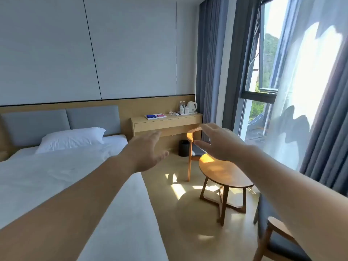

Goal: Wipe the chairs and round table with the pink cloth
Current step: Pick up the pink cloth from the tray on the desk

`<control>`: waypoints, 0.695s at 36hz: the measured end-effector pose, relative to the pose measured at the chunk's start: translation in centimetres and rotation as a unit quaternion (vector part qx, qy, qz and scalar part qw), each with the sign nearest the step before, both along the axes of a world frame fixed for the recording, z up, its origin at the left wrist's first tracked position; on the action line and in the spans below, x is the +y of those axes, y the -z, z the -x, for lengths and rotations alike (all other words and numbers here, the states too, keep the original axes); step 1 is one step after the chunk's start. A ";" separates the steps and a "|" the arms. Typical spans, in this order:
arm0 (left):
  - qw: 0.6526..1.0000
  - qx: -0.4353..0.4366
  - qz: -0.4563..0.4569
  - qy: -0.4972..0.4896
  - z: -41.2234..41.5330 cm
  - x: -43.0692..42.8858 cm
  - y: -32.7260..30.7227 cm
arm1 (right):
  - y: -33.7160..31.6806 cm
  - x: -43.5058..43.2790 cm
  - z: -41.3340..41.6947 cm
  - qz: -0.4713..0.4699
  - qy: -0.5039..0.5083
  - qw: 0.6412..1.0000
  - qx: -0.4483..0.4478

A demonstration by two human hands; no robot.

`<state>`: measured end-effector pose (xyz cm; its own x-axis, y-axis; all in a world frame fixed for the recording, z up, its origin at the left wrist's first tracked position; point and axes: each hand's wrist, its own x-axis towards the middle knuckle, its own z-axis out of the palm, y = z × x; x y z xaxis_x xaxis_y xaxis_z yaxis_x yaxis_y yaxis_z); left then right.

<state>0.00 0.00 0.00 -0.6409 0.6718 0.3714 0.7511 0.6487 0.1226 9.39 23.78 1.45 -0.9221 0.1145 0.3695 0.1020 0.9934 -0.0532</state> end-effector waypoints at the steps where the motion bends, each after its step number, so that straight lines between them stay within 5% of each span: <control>1: 1.000 0.002 0.004 0.003 0.9 0.1 0.1 | 0.1 0.0 0.8 0.004 0.006 1.000 -0.004; 25: 0.996 -0.052 0.045 0.056 16.3 9.4 8.0 | 9.8 8.9 13.4 0.019 0.050 0.997 -0.057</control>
<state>-16.32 9.35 -7.99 -0.5925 0.7687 0.2411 0.8052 0.5740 0.1489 -4.06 32.71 -8.35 -0.9414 0.2190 0.2564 0.2074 0.9756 -0.0721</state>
